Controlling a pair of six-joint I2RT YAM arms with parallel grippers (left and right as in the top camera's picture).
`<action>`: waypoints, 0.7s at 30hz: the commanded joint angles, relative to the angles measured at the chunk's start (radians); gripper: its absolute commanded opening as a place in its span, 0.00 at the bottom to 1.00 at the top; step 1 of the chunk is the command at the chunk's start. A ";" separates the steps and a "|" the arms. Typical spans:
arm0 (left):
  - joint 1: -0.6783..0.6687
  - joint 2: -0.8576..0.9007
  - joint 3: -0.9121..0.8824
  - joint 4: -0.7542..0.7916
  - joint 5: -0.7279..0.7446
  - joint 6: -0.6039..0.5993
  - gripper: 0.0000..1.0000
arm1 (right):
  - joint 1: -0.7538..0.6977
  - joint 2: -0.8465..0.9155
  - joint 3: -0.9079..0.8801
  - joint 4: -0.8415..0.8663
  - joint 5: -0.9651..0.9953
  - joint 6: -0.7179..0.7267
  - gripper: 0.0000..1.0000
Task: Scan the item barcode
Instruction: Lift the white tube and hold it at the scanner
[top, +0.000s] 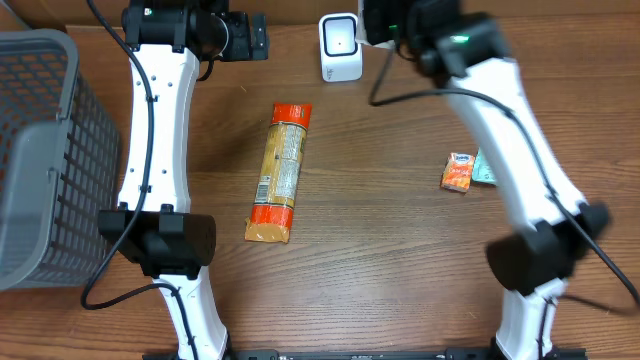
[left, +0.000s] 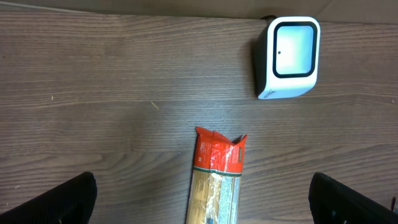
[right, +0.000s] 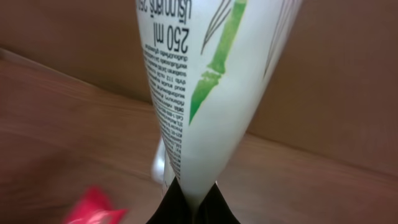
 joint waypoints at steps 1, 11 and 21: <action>-0.001 0.001 0.004 0.002 -0.003 0.011 1.00 | 0.014 0.114 0.003 0.114 0.240 -0.202 0.04; -0.001 0.001 0.004 0.002 -0.003 0.011 1.00 | 0.015 0.325 0.003 0.445 0.335 -0.568 0.04; -0.001 0.001 0.004 0.002 -0.003 0.011 1.00 | 0.012 0.394 0.003 0.474 0.379 -0.636 0.04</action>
